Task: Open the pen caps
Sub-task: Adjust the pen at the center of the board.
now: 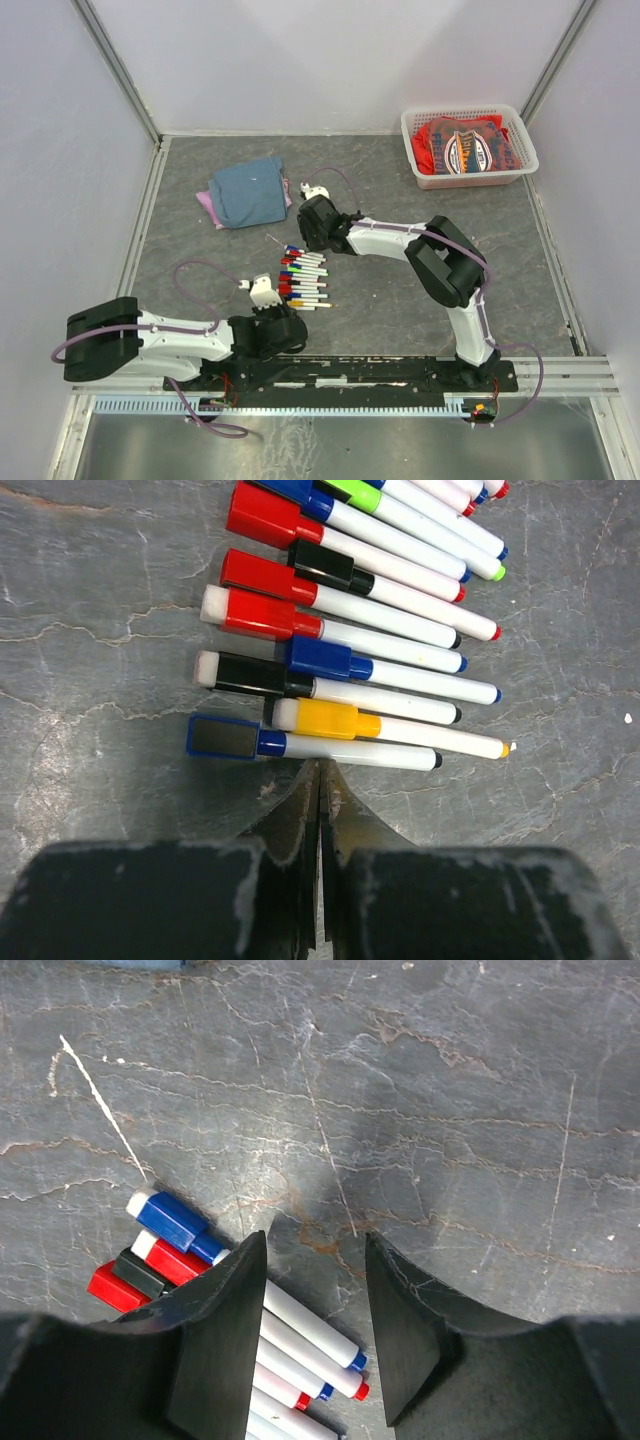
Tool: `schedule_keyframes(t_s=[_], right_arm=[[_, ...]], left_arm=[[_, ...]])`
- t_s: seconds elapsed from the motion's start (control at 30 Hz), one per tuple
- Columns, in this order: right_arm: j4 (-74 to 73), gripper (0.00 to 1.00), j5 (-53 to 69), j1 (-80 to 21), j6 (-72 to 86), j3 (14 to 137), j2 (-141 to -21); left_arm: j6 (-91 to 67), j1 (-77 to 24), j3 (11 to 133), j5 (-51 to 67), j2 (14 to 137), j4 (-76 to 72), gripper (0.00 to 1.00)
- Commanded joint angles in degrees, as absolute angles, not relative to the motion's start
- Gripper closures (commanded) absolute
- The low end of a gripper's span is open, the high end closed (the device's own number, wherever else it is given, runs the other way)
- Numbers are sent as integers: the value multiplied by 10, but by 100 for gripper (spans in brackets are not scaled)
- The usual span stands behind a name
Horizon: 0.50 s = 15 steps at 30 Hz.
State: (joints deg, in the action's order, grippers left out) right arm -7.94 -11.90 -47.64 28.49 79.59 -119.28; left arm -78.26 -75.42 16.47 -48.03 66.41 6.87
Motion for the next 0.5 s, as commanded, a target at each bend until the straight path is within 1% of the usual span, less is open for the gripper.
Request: schedule_keyframes(t_s=[0.0,0.47], right_arm=[[-125,48,-139,-476,292,767,-1183],[-119,48,-142,-476,292,733,-1158]], left_arm=[[-799,-755,165,-494,688,149,97],[-799,-754,194,-508,725,160,97]])
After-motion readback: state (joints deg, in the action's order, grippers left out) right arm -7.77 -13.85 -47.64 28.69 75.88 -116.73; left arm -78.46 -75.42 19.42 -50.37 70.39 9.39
